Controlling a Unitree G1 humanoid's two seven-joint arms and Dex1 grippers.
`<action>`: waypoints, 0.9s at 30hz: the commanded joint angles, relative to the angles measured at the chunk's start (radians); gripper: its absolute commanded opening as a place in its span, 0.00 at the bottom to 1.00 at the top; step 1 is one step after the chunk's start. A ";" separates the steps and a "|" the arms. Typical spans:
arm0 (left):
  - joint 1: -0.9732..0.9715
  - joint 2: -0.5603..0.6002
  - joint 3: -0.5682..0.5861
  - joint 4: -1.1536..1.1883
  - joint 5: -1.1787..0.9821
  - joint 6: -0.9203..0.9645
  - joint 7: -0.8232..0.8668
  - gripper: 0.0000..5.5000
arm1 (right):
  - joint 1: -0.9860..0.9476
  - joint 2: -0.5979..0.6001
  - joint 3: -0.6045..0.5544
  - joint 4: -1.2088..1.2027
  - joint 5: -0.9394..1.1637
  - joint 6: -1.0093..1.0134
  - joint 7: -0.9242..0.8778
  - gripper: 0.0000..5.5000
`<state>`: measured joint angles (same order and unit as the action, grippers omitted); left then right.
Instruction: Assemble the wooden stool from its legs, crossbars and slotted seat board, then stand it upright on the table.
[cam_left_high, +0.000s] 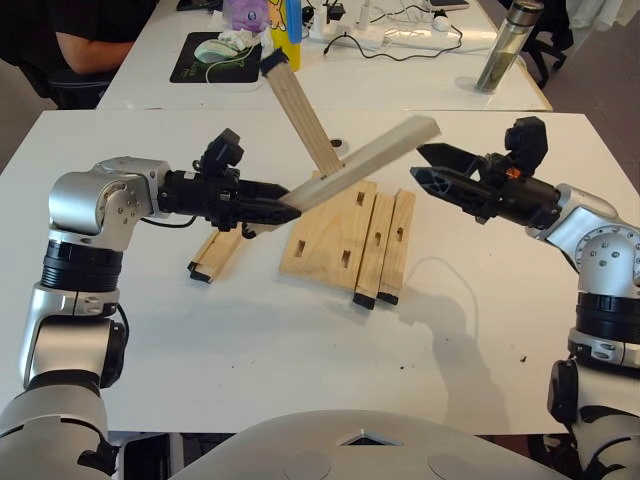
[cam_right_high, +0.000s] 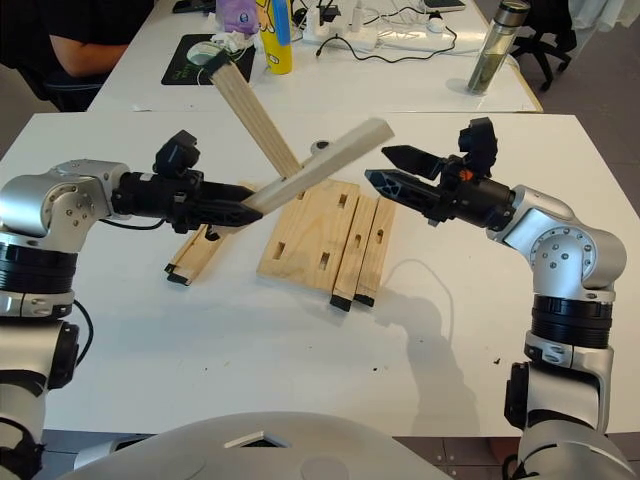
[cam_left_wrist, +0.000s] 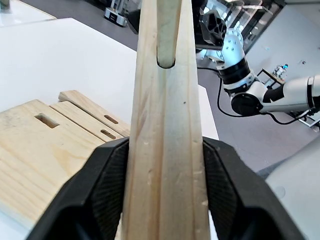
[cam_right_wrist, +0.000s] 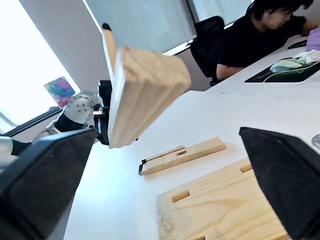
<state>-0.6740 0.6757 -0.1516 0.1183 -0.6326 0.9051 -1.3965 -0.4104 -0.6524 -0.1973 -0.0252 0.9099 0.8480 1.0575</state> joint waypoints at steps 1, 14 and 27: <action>-0.033 0.017 -0.030 -0.008 0.014 -0.008 -0.042 0.38 | -0.044 -0.020 0.025 -0.007 0.012 0.023 0.057 0.98; -0.013 0.000 -0.055 -0.041 0.004 0.005 -0.055 0.38 | -0.009 0.008 0.027 -0.064 0.080 0.087 0.085 0.82; -0.011 -0.002 -0.067 -0.048 0.001 0.007 -0.062 0.38 | -0.003 0.007 0.031 -0.071 0.091 0.097 0.080 0.45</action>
<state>-0.6838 0.6734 -0.2174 0.0789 -0.6277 0.9108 -1.4542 -0.4183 -0.6451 -0.1618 -0.0883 0.9903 0.9355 1.1400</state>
